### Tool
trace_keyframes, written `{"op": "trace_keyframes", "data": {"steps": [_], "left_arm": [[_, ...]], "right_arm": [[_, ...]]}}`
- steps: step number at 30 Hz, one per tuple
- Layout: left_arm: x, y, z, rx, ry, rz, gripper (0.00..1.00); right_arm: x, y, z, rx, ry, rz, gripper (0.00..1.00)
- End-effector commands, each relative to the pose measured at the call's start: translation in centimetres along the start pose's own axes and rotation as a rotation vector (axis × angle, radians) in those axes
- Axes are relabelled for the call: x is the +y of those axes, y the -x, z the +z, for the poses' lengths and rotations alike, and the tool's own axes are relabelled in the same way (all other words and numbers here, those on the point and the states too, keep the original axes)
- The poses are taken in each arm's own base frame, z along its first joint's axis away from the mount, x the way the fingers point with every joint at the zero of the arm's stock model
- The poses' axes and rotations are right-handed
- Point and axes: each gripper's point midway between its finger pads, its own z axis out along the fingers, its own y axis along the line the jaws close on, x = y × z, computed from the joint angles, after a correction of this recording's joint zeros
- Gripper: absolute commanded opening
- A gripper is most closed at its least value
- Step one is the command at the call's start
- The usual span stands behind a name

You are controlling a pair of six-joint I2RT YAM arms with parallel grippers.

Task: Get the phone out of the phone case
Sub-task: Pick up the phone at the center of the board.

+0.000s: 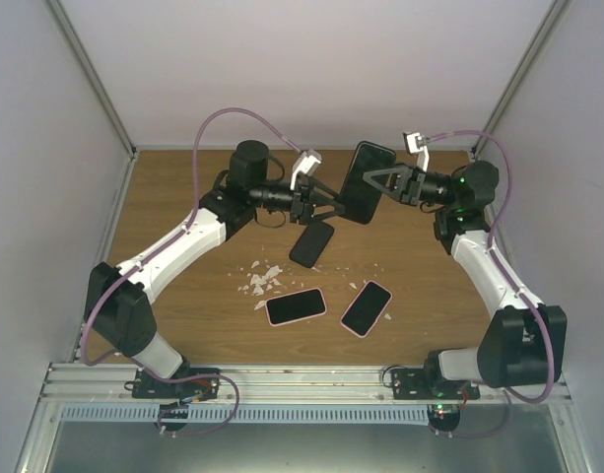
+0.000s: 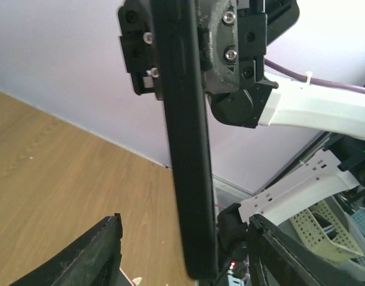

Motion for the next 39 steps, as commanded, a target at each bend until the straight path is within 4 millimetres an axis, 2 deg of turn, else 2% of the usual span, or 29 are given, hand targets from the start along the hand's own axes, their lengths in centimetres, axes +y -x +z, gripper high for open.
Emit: {"op": "trace_keyframes", "data": {"steps": [1,8,19,30,39], "left_arm": [[-1.6,1.9,-1.7,-0.02,0.013,0.148,0.59],[-1.4,0.9,-1.6,-0.011,0.043,0.163,0.53],[-2.2,0.7,-0.1,0.008,0.013,0.173,0.48],[-0.3,0.2,-0.3,0.01,0.074,0.145,0.36],[1.2,-0.3,-0.7,0.01,0.116,0.126,0.32]], "right_arm": [[2.3,1.2,-1.0,-0.046,0.009,-0.079,0.0],[3.6,1.2,-1.9,-0.091,0.035,-0.114,0.01],[3.6,1.0,-2.0,-0.098,0.034,-0.104,0.0],[4.5,0.9,-2.1,-0.094,0.045,-0.132,0.01],[5.4,1.0,-2.2,-0.103,0.068,-0.142,0.01]]}}
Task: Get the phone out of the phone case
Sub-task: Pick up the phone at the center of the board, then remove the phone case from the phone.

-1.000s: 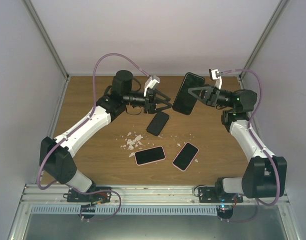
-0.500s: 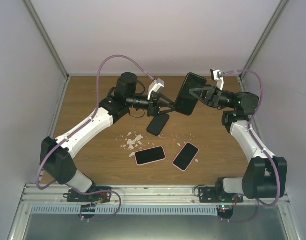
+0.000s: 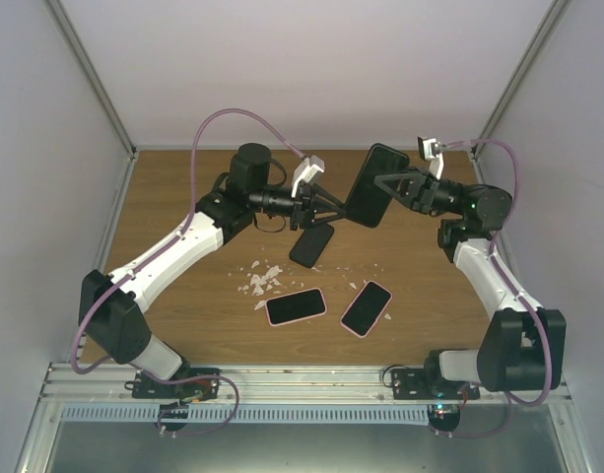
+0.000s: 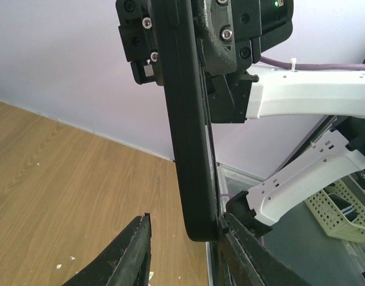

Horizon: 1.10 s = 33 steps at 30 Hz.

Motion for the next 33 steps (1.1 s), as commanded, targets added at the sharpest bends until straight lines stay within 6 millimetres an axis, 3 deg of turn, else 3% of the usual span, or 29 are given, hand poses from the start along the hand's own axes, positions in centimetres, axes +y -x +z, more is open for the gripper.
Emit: {"op": "trace_keyframes", "data": {"steps": [1,14,16,20,24,33], "left_arm": [[2.7,-0.2,-0.6,-0.016,0.091,0.0,0.32],[4.7,-0.7,-0.8,-0.025,0.151,-0.047,0.27],[4.1,-0.7,-0.7,-0.025,0.113,-0.04,0.28],[1.4,-0.3,-0.9,-0.024,-0.015,-0.006,0.39],[-0.7,-0.1,-1.4,-0.027,-0.093,0.021,0.46],[-2.7,0.6,-1.1,-0.031,-0.164,0.037,0.54]], "right_arm": [[3.1,1.0,-0.1,-0.037,0.042,-0.096,0.0],[4.3,0.9,-0.2,-0.049,0.075,-0.105,0.01],[4.2,0.9,-0.2,-0.051,0.073,-0.103,0.0],[3.7,1.1,-0.2,-0.057,0.056,-0.105,0.01],[2.2,1.1,-0.1,-0.052,0.006,-0.093,0.0],[1.2,0.9,-0.1,-0.048,-0.039,-0.097,0.0]]}}
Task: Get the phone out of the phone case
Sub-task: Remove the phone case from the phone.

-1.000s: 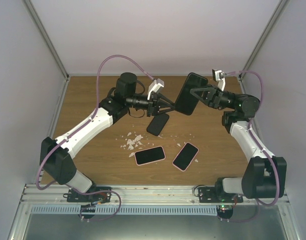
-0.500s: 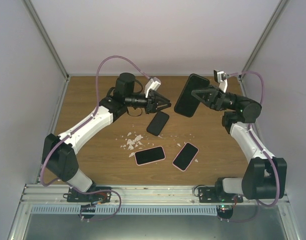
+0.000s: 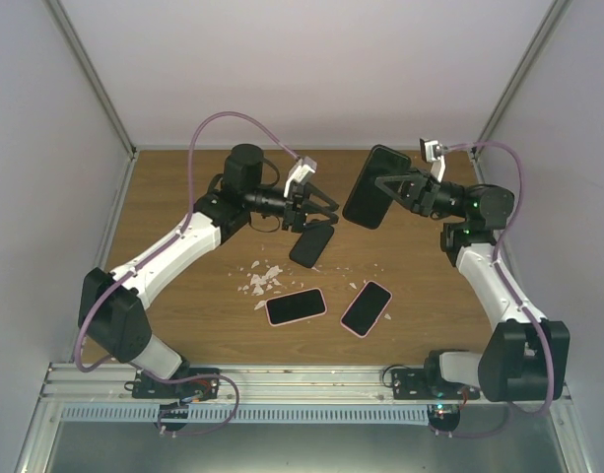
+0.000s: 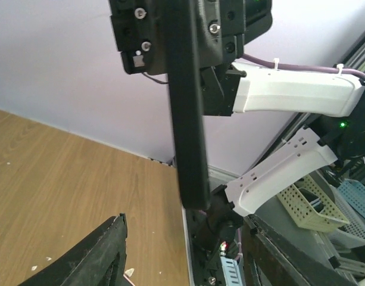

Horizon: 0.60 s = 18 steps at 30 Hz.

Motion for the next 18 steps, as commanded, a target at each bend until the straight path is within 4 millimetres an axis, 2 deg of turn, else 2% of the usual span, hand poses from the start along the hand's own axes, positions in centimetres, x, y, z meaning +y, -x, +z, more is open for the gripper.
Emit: {"op": "trace_keyframes", "data": {"steps": [1,9,18], "left_arm": [[-2.5,1.4,0.3,-0.022,-0.06,0.074,0.54],[-0.6,1.3,1.1,-0.019,0.029,0.041,0.48],[1.7,0.6,1.2,-0.01,0.135,0.025,0.3]], "right_arm": [[0.6,0.9,0.0,-0.036,-0.023,-0.071,0.01],[0.9,0.8,0.0,-0.033,-0.023,-0.079,0.0],[1.5,1.0,0.0,-0.035,-0.012,-0.081,0.01]]}}
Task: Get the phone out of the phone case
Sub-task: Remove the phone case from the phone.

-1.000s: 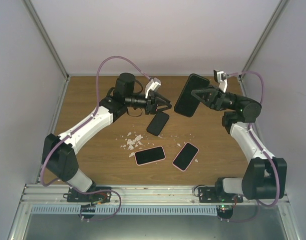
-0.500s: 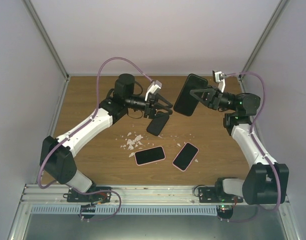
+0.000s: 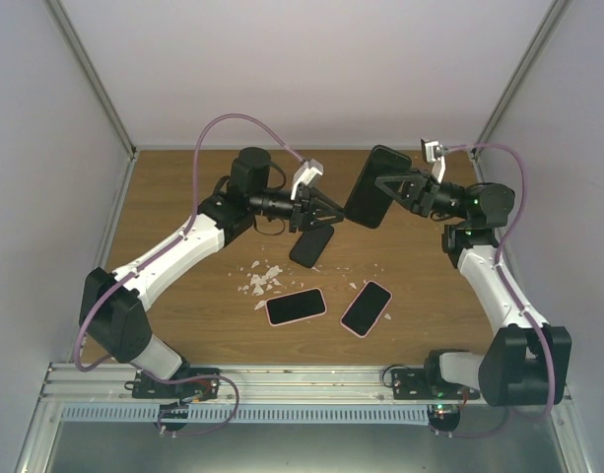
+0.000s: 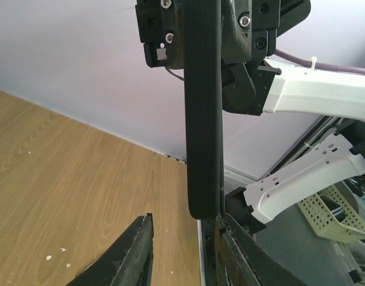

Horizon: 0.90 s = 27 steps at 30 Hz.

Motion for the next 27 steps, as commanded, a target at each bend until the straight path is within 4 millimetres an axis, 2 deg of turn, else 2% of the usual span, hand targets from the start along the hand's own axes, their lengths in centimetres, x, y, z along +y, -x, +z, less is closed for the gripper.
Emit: {"op": "trace_keyframes", "data": {"steps": [1,12,14,19,23,27], "left_arm": [[1.1,0.9,0.2,-0.018,0.069,0.037,0.29],[2.6,0.7,0.2,-0.016,0.135,0.021,0.23],[2.1,0.7,0.3,-0.016,0.105,0.029,0.25],[-0.1,1.2,0.3,-0.018,-0.006,0.049,0.37],[-0.7,1.7,0.2,-0.026,-0.032,0.055,0.38],[-0.1,2.0,0.1,-0.036,-0.013,0.034,0.37]], "right_arm": [[1.9,1.2,0.1,-0.038,0.018,-0.068,0.0],[2.5,1.2,0.1,-0.04,0.04,-0.067,0.0],[2.4,1.1,0.1,-0.041,0.039,-0.069,0.01],[1.8,0.9,0.2,-0.037,0.019,-0.062,0.0],[1.3,0.8,0.2,-0.035,0.004,-0.06,0.01],[1.4,0.8,0.2,-0.03,0.007,-0.063,0.0]]}}
